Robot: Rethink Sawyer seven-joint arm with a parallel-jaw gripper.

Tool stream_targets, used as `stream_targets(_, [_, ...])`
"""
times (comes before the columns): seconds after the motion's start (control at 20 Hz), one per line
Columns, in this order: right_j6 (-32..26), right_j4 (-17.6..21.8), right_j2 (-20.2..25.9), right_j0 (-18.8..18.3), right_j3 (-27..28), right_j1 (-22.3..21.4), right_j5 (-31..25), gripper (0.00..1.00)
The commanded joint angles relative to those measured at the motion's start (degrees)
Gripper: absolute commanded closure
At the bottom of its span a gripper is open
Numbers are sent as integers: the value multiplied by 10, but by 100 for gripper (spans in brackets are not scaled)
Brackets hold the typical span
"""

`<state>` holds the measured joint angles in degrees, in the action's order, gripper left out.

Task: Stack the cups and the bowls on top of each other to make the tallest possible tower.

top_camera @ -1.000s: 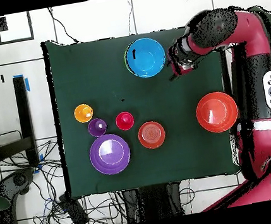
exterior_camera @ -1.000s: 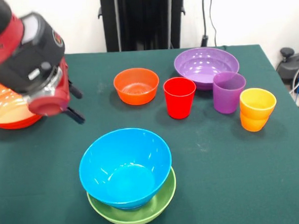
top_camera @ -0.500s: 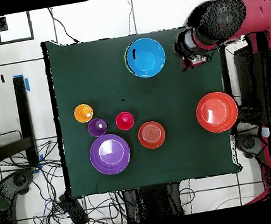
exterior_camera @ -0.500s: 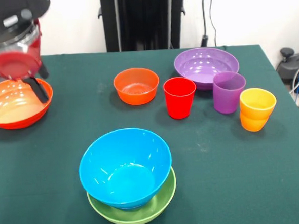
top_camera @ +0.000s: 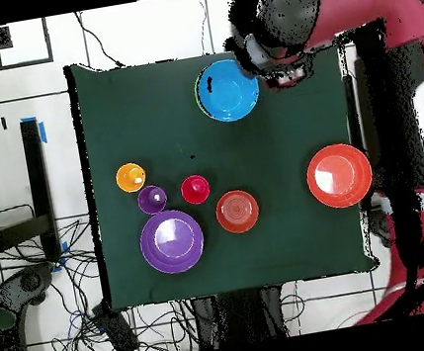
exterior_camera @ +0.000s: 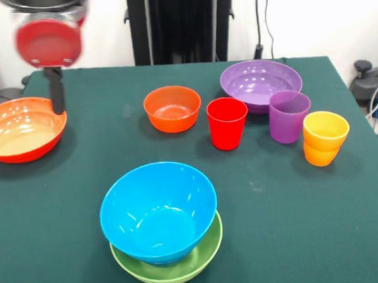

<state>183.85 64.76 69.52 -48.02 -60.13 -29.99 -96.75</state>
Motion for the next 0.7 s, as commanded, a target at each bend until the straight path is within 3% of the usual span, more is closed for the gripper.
stream_targets(0.05, [-111,98,-137,108,75,34,-10,0])
stream_targets(0.45, [-112,149,-161,191,233,123,-47,0])
stream_targets(0.7, [-139,192,-124,234,361,172,-97,0])
